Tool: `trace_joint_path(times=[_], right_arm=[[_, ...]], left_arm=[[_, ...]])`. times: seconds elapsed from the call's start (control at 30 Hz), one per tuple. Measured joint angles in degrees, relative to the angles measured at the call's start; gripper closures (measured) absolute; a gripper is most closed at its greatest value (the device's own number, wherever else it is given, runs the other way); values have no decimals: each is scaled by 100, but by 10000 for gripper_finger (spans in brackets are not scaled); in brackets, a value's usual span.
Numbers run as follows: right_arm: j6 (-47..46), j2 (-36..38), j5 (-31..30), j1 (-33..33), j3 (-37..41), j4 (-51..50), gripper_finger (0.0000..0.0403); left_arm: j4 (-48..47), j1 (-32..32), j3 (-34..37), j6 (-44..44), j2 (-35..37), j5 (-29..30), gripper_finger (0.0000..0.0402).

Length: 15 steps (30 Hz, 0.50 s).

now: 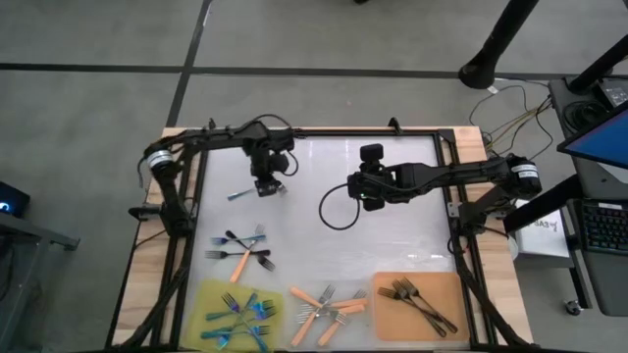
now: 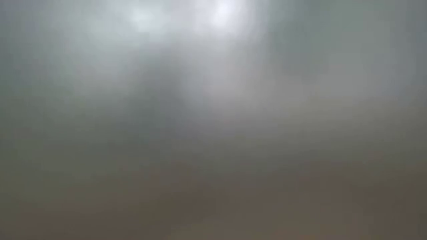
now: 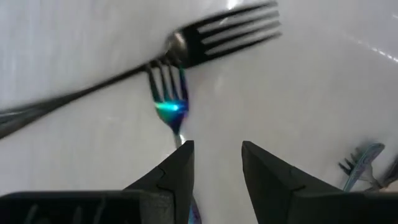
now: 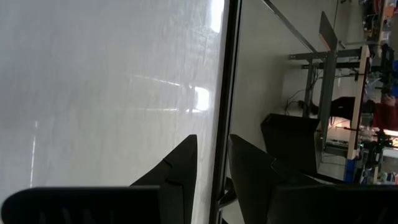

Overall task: Sort silverware by color (type)
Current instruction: Put the black fork into the orange bin

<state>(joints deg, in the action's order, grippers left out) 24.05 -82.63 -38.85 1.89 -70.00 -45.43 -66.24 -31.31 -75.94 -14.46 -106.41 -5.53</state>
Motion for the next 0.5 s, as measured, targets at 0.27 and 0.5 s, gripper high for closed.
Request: trace_joint_path(times=[0.27,0.5], right_arm=[[0,0,0,2,0,37,321],[0,0,0,1,0,108,321]], left_arm=[[1400,99,1445,43,1079,-570,287],[2587,90,1969,215,1105,-240,287]])
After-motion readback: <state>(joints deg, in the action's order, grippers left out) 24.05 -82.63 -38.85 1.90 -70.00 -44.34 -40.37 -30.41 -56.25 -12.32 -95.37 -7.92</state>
